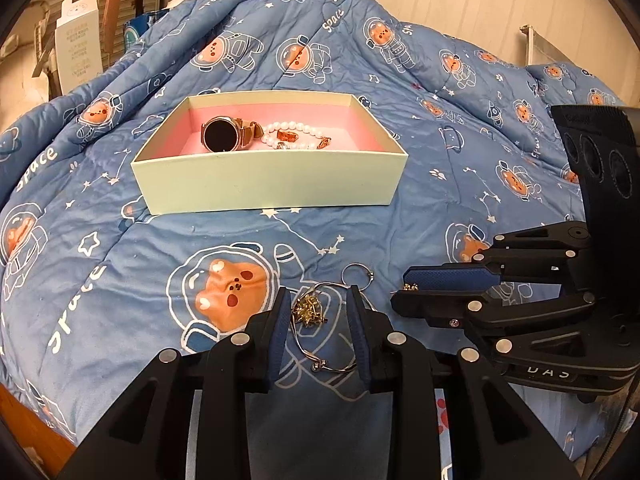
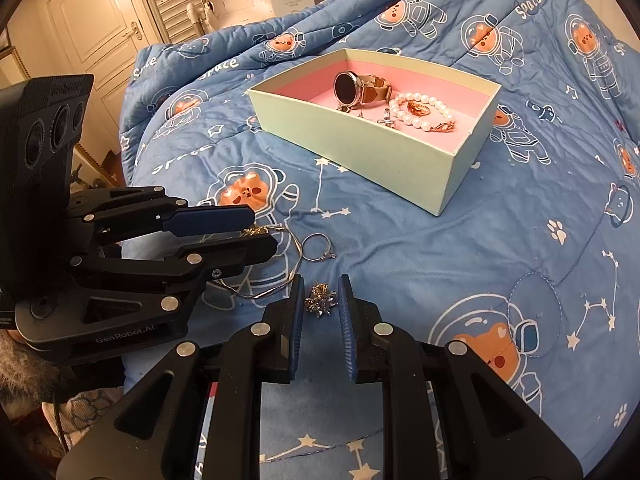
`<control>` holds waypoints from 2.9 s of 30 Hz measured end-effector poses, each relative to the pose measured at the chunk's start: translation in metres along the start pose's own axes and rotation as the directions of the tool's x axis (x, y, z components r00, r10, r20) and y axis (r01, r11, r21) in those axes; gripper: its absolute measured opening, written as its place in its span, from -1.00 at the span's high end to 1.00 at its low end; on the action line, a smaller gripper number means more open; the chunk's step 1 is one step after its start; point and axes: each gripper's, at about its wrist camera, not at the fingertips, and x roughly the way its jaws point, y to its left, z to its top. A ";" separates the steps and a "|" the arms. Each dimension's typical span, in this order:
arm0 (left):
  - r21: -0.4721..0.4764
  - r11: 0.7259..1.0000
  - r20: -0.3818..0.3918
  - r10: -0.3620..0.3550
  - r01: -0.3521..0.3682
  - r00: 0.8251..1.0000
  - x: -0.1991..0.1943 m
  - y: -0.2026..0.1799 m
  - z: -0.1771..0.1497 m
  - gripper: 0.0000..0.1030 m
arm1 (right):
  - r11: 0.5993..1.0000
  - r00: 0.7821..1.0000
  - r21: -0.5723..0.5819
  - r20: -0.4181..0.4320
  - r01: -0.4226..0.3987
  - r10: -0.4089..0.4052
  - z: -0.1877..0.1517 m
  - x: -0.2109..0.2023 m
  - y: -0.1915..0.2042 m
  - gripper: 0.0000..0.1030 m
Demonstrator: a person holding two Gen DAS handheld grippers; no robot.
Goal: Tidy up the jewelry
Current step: 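Grasp a gold charm with the left gripper while the right gripper grasps a gold flower charm, then carry both charms into the box and open both grippers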
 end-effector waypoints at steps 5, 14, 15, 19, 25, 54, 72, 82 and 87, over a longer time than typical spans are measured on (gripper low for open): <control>0.001 1.000 0.009 0.005 -0.005 1.000 -0.002 -0.002 0.001 0.67 | 1.000 1.000 0.001 -0.001 0.000 0.000 0.000 0.000 0.000 0.65; 0.009 1.000 -0.007 0.014 -0.014 1.000 0.002 -0.004 0.000 0.74 | 1.000 1.000 0.004 -0.001 0.002 -0.002 -0.002 0.000 -0.001 0.65; 0.011 1.000 -0.008 0.009 -0.009 1.000 0.002 -0.004 0.000 0.74 | 1.000 1.000 0.005 0.000 0.002 -0.002 -0.002 0.000 -0.001 0.65; 0.021 1.000 -0.012 0.006 -0.006 1.000 0.003 -0.007 -0.001 0.74 | 1.000 1.000 0.008 0.000 0.003 -0.003 -0.002 0.000 -0.001 0.65; 0.035 0.999 -0.017 0.015 -0.014 1.000 0.004 -0.009 -0.002 0.74 | 1.000 1.000 0.007 0.000 0.006 -0.006 -0.002 0.000 -0.002 0.65; -0.114 0.992 0.029 -0.050 0.053 0.998 -0.023 0.042 0.053 0.80 | 0.996 0.994 -0.046 0.076 -0.072 0.075 0.067 -0.029 -0.006 0.65; -0.114 0.992 -0.189 0.037 -0.059 0.981 0.055 0.087 0.130 0.80 | 0.996 0.999 -0.090 -0.015 0.028 -0.029 0.143 0.033 -0.045 0.65; -0.060 0.993 -0.291 0.077 -0.099 0.954 0.082 0.088 0.137 0.80 | 0.995 0.978 -0.095 -0.204 0.032 -0.051 0.154 0.066 -0.051 0.65; -0.033 0.994 -0.310 0.089 -0.104 0.947 0.088 0.085 0.136 0.80 | 0.994 0.965 -0.100 -0.253 0.039 -0.063 0.156 0.077 -0.052 0.65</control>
